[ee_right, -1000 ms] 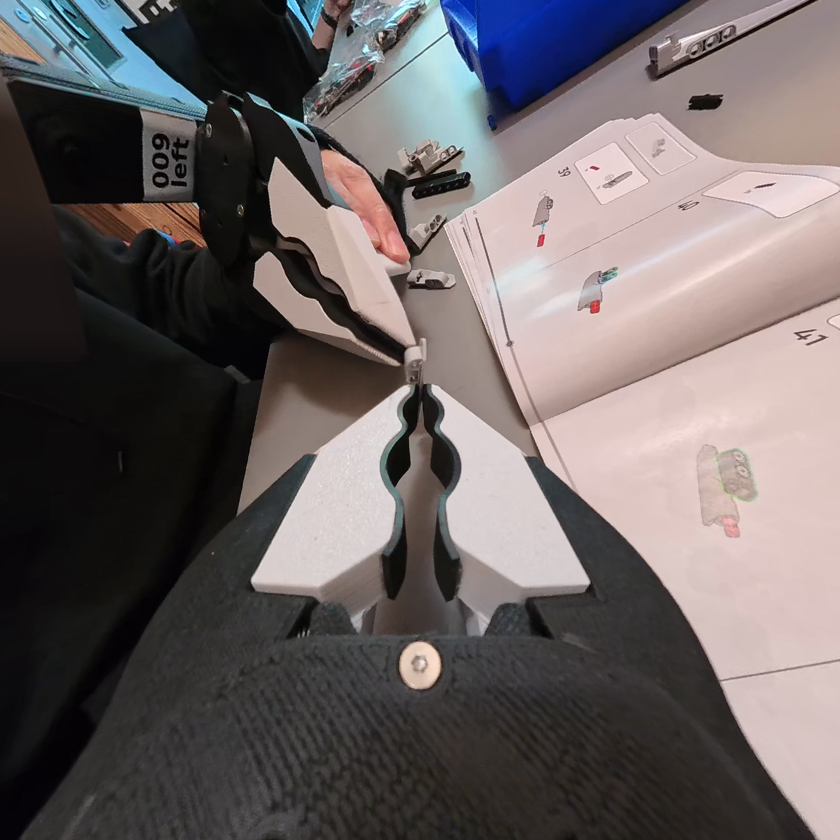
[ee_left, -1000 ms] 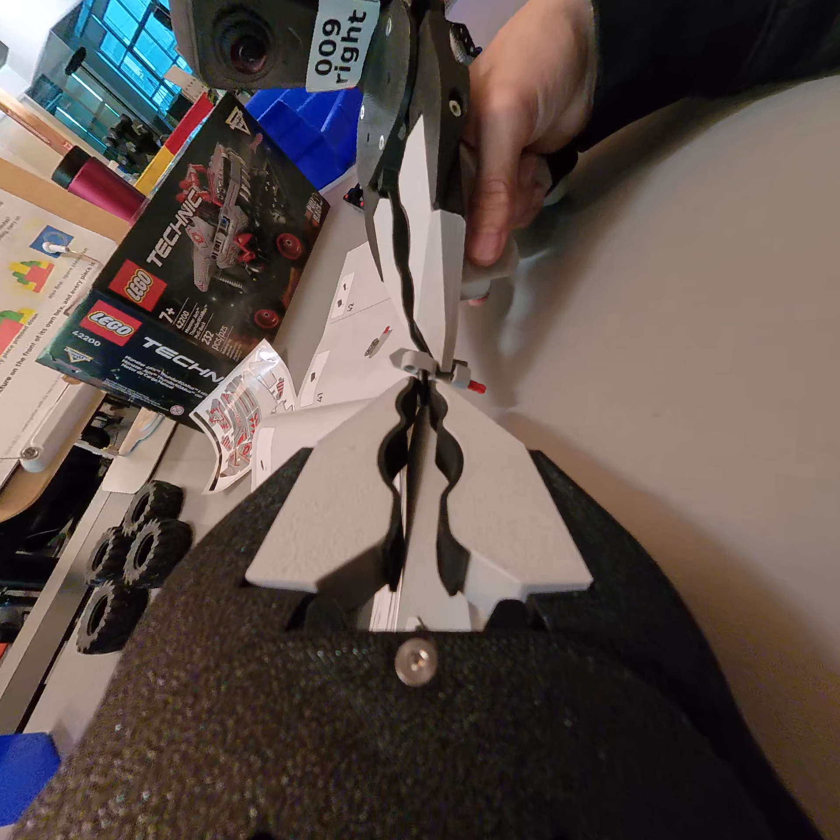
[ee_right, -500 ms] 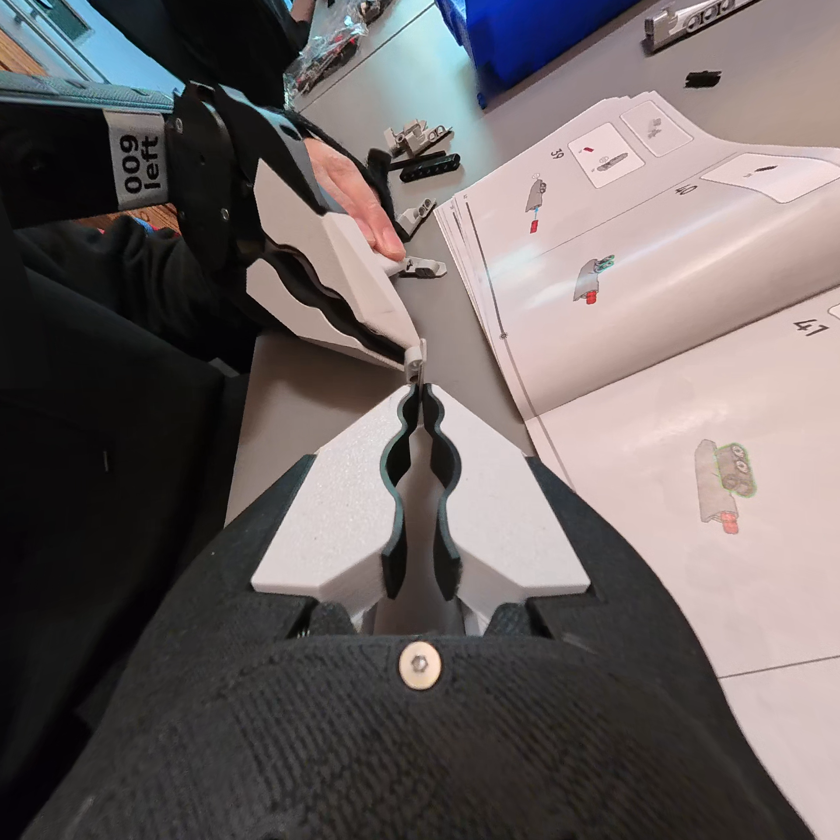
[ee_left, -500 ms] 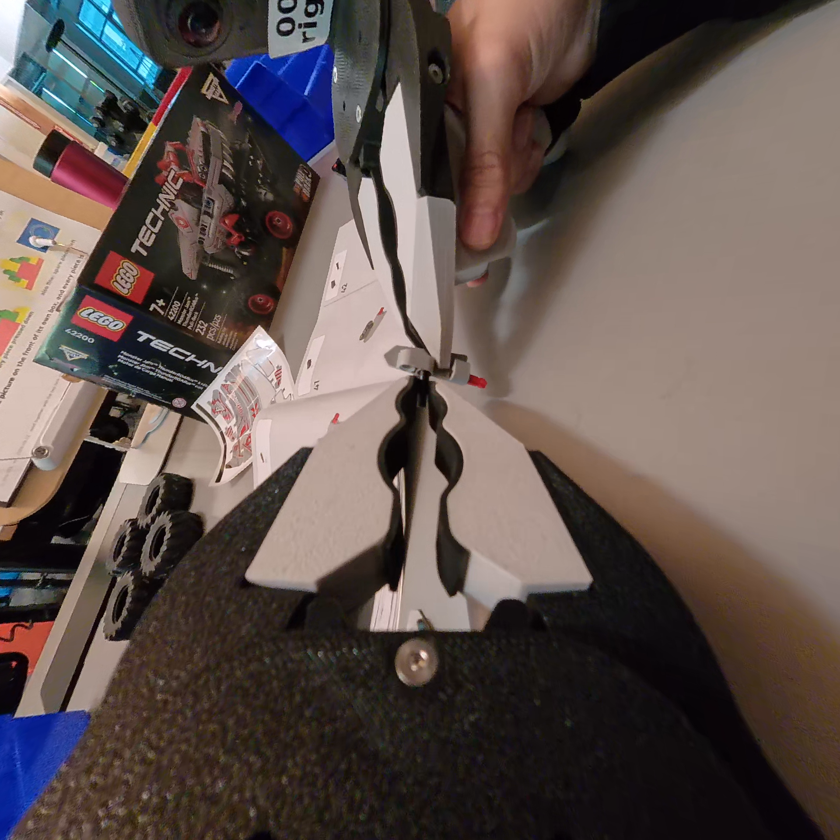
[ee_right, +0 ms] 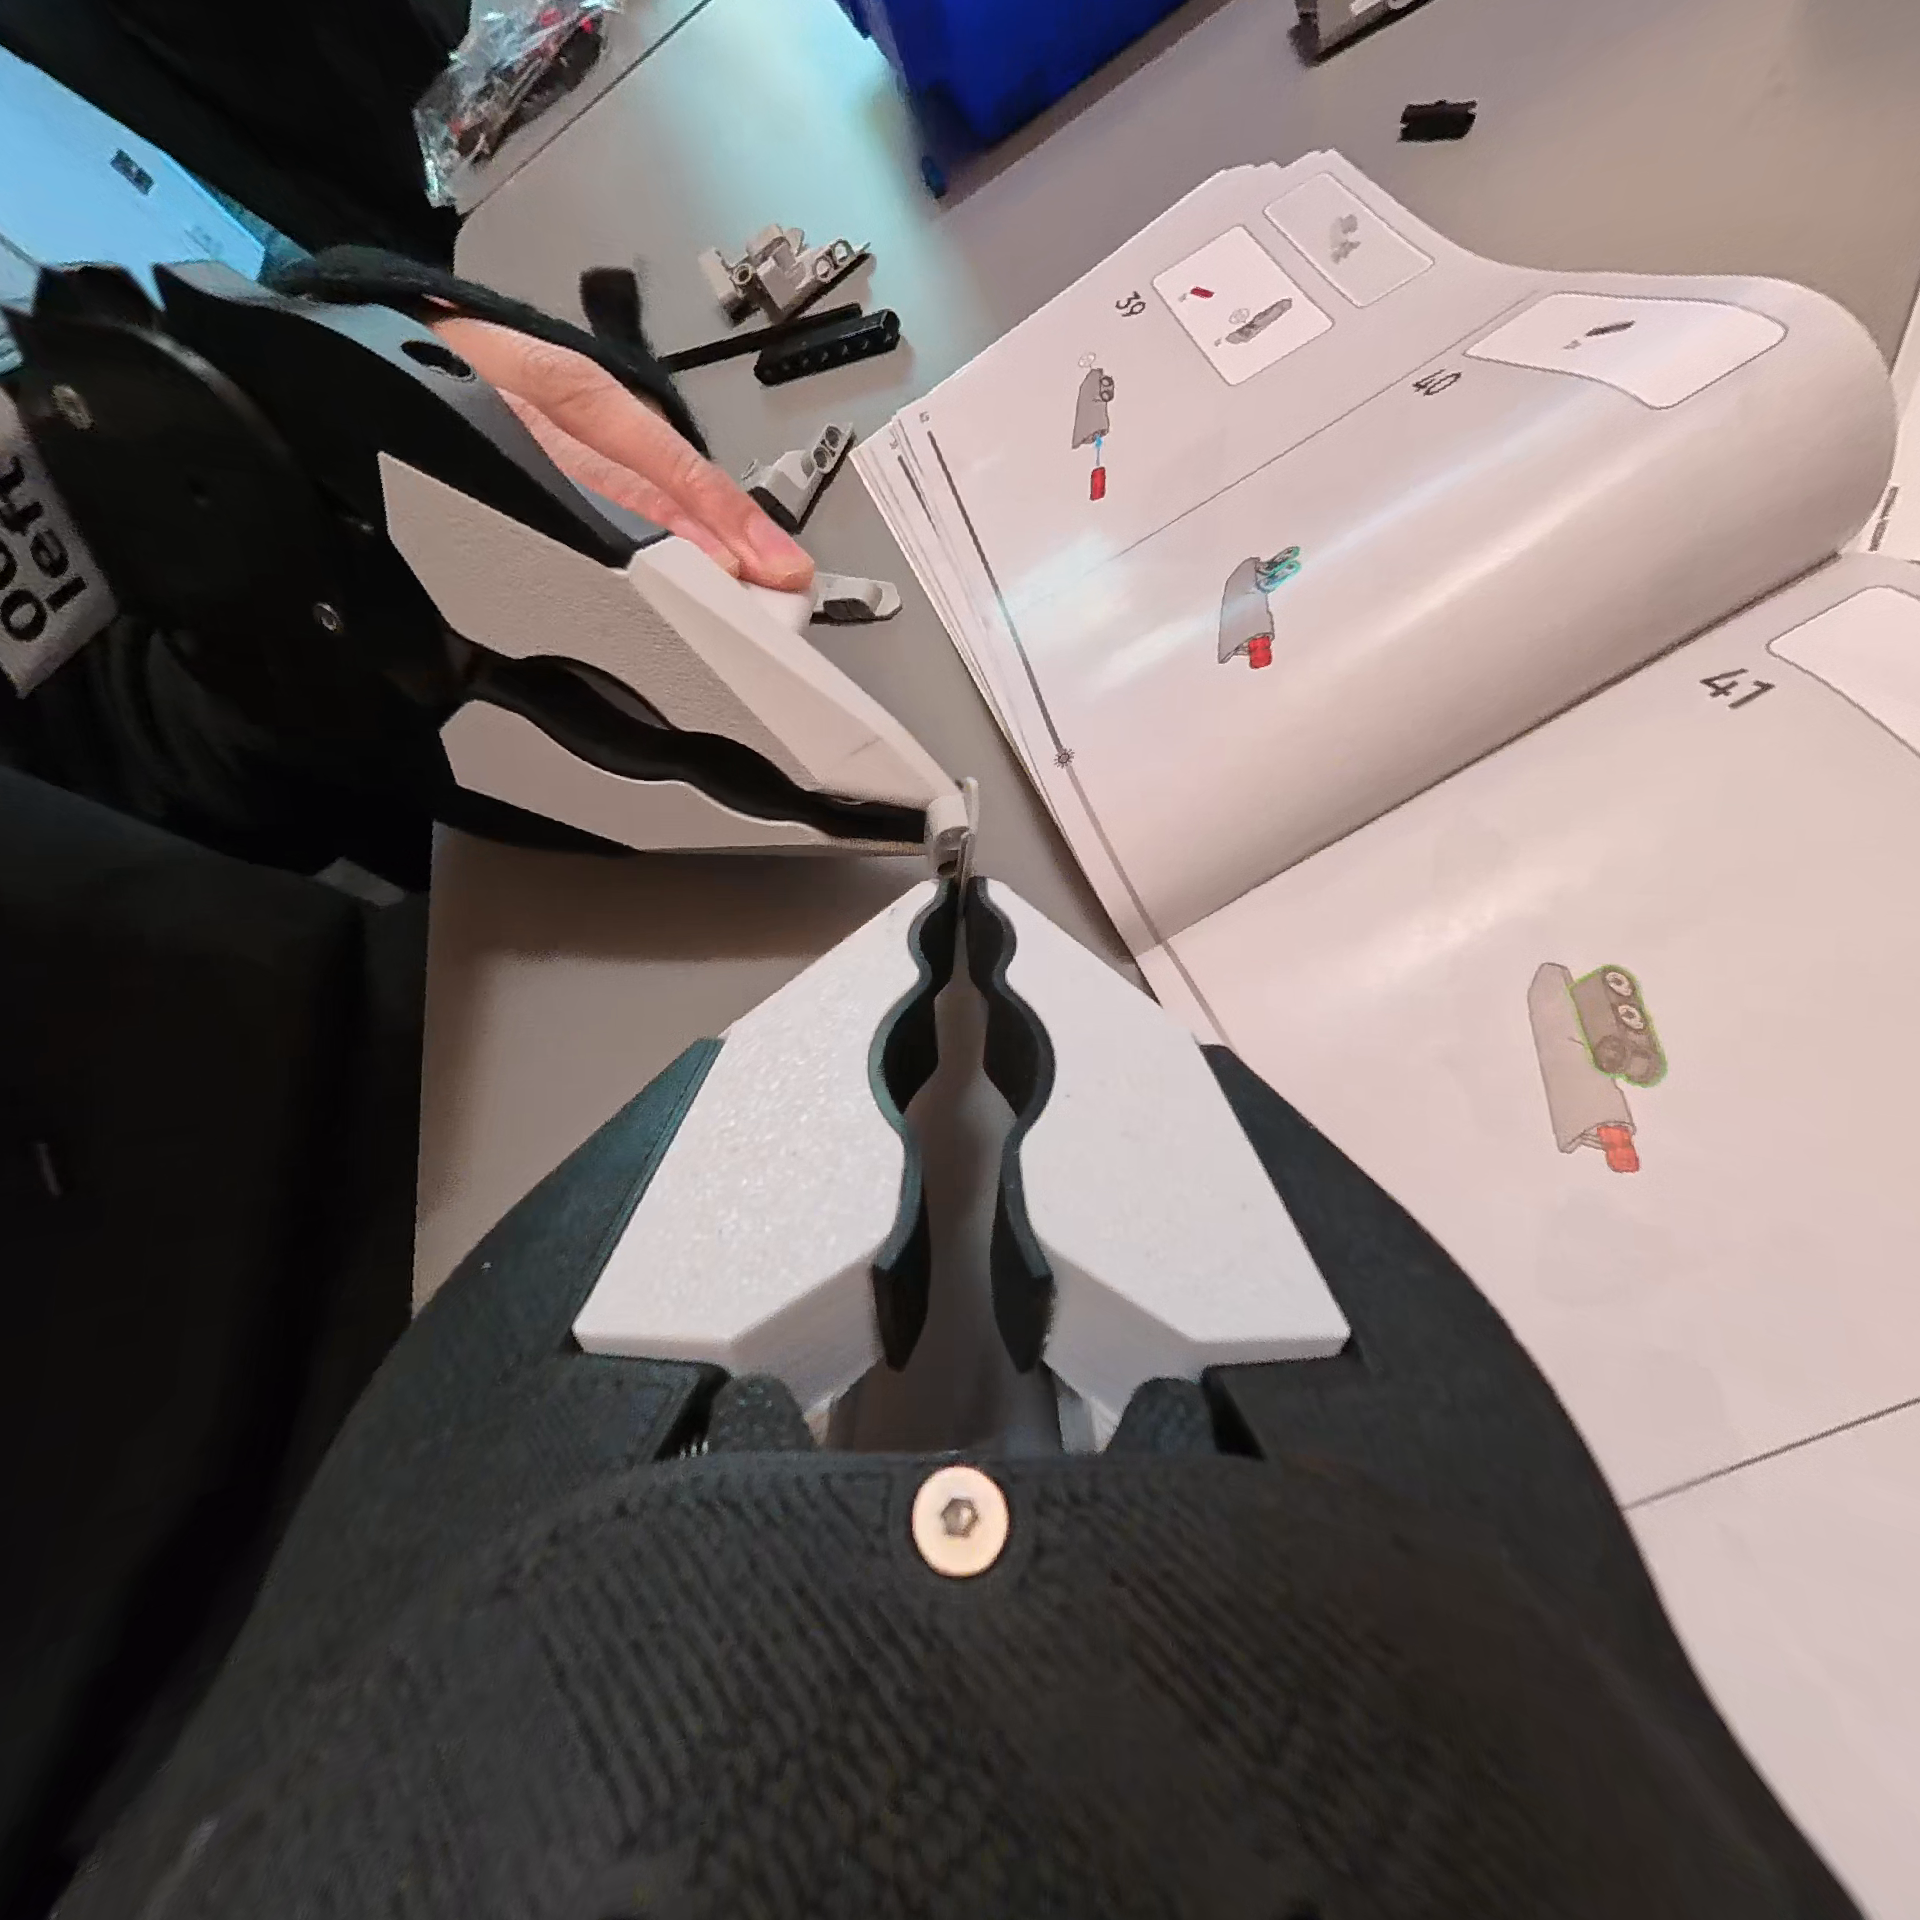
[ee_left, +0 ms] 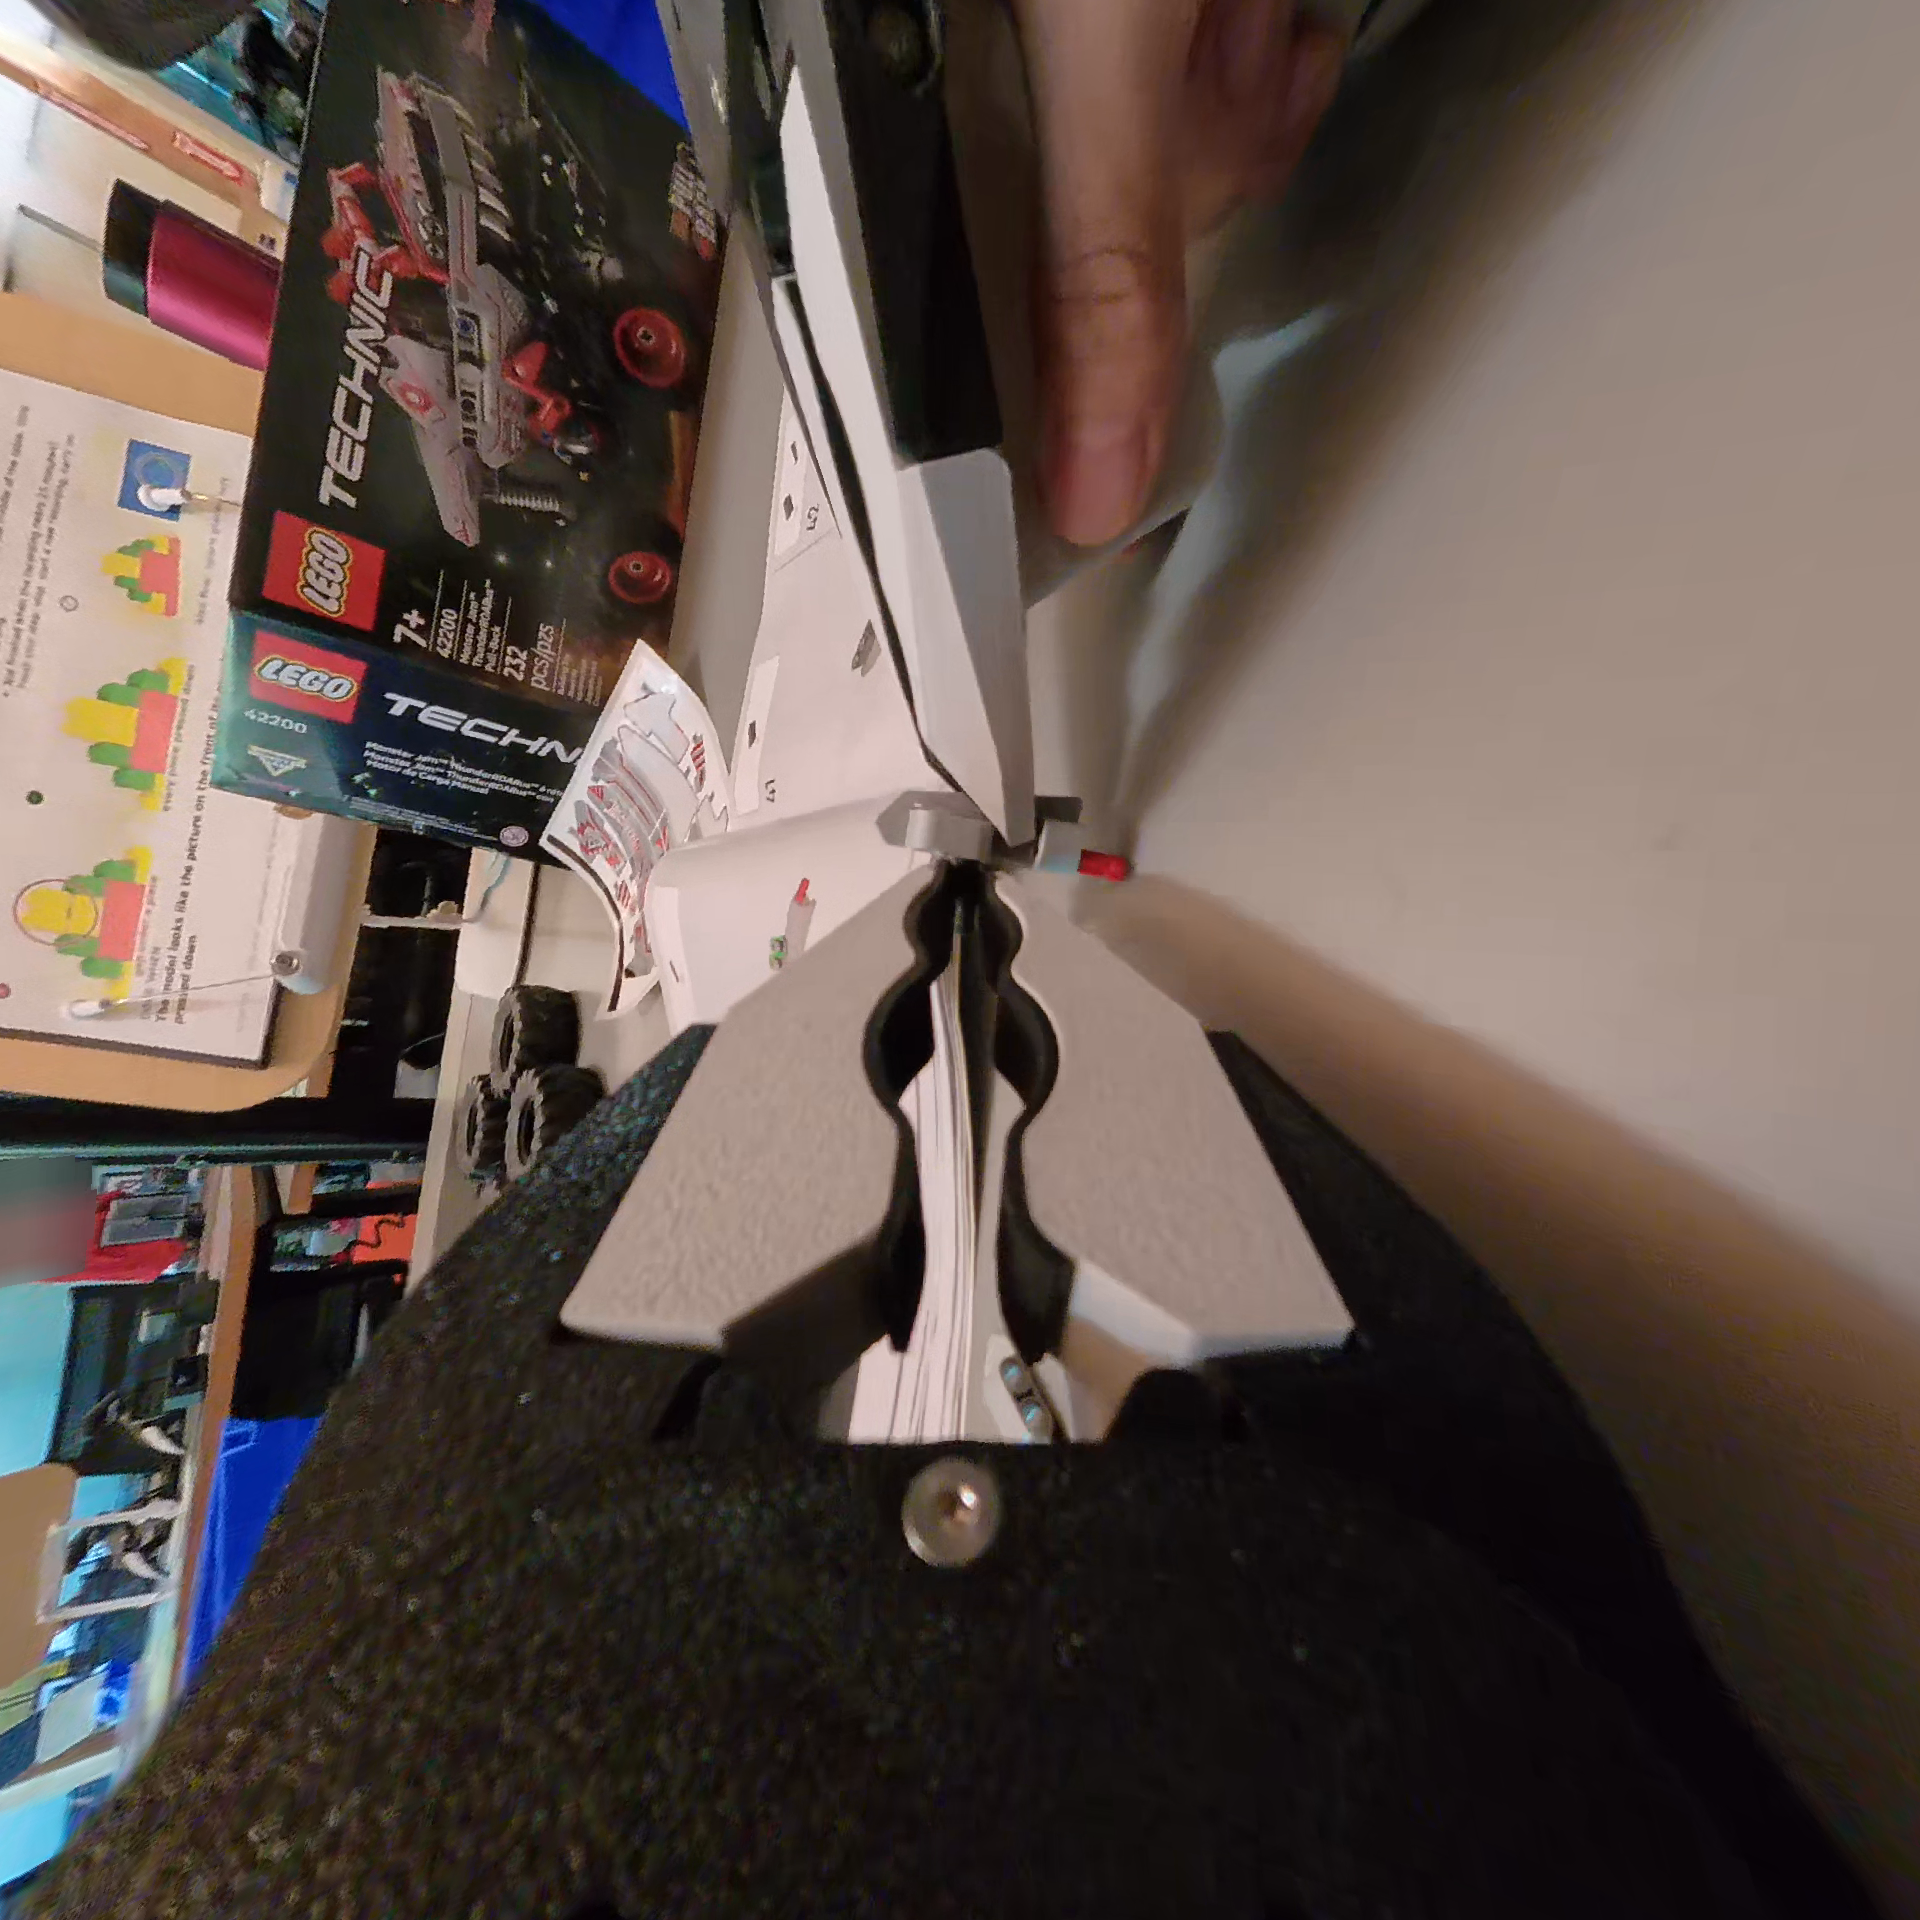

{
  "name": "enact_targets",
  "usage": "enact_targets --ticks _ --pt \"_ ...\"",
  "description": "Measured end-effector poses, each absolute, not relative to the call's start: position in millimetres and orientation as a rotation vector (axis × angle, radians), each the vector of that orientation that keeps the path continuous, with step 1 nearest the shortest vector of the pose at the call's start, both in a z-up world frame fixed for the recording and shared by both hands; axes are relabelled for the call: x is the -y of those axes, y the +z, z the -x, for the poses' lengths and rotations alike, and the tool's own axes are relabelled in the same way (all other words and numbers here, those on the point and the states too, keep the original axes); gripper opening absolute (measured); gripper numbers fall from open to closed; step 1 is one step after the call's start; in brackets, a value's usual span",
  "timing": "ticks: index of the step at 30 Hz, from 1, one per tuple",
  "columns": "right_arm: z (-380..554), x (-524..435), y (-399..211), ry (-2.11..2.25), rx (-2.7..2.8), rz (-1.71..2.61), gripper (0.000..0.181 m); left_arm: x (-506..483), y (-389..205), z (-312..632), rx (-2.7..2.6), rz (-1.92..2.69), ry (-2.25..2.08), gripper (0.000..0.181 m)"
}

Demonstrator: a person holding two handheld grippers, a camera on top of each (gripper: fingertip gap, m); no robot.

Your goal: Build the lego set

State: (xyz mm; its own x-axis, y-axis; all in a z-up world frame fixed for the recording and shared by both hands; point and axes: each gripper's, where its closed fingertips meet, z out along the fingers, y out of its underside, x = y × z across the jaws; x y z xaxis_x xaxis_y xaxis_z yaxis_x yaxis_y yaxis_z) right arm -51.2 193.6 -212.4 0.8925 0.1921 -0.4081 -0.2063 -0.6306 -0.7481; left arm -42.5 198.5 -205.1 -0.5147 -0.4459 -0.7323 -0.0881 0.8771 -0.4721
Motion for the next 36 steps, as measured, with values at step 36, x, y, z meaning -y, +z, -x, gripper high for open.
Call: enact_targets --ticks 36 --pt "63.9 -178.9 -211.7 0.834 0.027 2.170 0.001 -183.3 -230.9 78.9 -2.496 0.873 -1.017 0.006"
